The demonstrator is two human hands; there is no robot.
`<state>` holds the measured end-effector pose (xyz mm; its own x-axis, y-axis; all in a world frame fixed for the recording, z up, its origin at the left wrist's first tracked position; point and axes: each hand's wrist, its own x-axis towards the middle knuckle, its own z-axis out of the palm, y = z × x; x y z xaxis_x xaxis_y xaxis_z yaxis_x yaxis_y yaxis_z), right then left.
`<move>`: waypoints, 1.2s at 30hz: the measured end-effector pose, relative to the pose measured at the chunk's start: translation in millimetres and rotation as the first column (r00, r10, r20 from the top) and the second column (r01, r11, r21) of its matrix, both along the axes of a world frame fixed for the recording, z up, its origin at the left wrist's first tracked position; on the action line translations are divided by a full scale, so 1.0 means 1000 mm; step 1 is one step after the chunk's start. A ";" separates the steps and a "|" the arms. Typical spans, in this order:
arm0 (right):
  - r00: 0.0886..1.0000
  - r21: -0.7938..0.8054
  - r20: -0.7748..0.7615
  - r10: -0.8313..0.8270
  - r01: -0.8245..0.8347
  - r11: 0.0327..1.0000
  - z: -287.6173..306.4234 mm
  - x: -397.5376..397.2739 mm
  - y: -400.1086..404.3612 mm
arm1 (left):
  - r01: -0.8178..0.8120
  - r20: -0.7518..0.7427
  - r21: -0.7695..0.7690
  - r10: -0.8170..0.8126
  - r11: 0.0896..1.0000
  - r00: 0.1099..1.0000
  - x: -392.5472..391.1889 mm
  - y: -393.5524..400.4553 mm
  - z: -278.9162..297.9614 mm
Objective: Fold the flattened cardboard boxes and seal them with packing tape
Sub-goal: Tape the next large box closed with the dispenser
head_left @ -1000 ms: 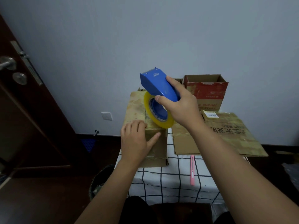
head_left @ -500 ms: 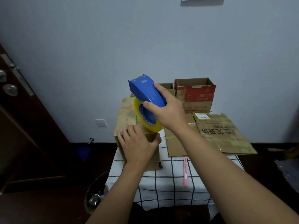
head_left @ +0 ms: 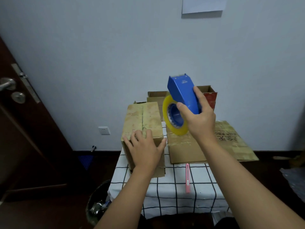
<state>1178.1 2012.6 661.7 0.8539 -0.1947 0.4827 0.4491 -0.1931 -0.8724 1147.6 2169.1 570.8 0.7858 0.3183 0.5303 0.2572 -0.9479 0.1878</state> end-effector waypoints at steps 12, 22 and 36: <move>0.982 0.020 -0.176 -0.070 0.075 0.997 -0.079 -0.040 -0.037 | -0.035 -0.101 -0.021 0.033 0.999 0.994 -0.007 0.005 0.013; 0.974 -0.018 -0.220 -0.056 0.054 0.998 -0.094 -0.043 -0.040 | 0.095 -0.167 0.047 -0.086 0.994 0.982 -0.009 0.010 0.014; 0.972 -0.020 -0.231 -0.041 0.037 0.999 -0.104 -0.053 -0.039 | 0.075 -0.245 0.056 -0.059 0.996 0.968 -0.014 0.017 0.020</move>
